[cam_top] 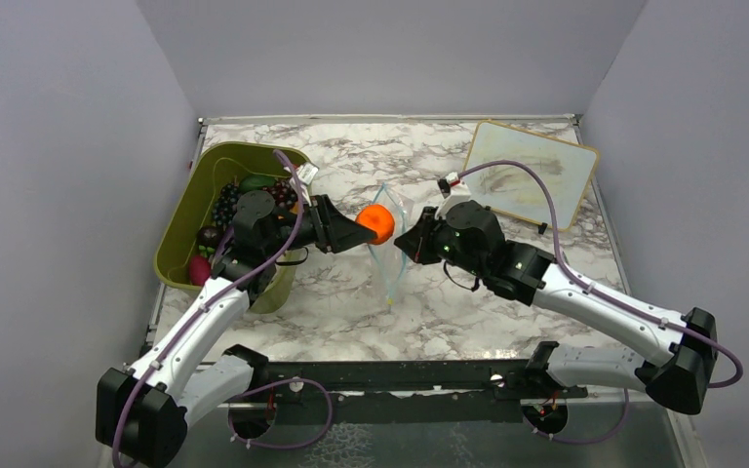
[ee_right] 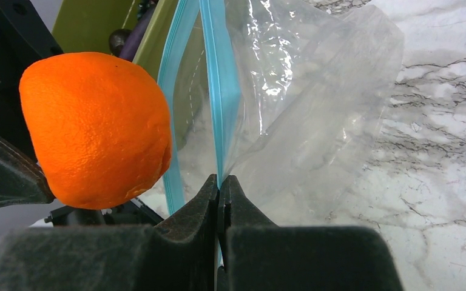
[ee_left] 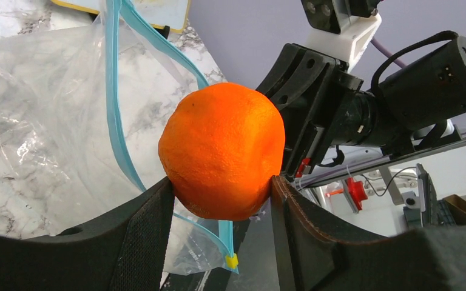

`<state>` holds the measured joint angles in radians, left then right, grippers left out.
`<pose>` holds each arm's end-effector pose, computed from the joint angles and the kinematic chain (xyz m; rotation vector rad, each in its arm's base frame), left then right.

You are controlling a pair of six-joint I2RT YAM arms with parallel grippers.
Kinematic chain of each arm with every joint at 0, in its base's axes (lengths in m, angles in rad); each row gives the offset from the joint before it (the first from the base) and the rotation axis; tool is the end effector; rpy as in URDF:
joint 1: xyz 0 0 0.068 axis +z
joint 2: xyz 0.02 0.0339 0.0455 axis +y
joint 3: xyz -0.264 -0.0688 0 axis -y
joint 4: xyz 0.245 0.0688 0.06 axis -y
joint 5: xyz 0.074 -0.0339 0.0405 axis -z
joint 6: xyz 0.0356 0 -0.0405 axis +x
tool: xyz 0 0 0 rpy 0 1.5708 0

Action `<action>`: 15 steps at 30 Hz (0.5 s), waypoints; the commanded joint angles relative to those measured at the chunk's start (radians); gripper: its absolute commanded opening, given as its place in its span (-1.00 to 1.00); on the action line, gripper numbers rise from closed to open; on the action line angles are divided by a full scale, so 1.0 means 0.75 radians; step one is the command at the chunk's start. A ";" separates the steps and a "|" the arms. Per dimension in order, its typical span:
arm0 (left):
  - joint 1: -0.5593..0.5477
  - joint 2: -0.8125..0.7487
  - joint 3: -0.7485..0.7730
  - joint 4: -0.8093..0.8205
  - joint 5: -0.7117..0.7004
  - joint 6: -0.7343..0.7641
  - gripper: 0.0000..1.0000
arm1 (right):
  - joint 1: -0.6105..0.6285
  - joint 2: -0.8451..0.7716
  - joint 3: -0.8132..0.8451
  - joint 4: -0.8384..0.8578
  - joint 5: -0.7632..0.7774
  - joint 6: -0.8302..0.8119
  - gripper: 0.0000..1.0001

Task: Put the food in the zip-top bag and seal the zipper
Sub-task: Place the fake fruit in the zipper food storage bag.

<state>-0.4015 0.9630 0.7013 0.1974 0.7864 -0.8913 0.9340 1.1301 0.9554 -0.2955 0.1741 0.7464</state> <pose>0.1930 -0.1093 0.3184 0.2370 1.8705 -1.5743 0.1574 0.2024 0.3194 -0.0866 2.1466 0.8553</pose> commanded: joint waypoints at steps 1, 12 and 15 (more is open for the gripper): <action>-0.012 -0.017 -0.008 0.076 0.027 -0.023 -0.35 | 0.002 0.002 -0.002 0.049 0.010 -0.022 -0.97; -0.021 0.123 -0.043 0.018 -0.030 0.035 -0.35 | 0.002 -0.066 -0.050 0.147 -0.020 -0.136 -0.97; -0.022 0.155 -0.006 -0.126 -0.090 0.102 -0.36 | 0.001 -0.055 -0.065 0.155 -0.076 -0.142 -0.97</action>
<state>-0.4145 1.0584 0.6716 0.1921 0.7696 -0.8787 0.9340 1.0943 0.9287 -0.2382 0.1696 0.6788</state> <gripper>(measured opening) 0.561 0.020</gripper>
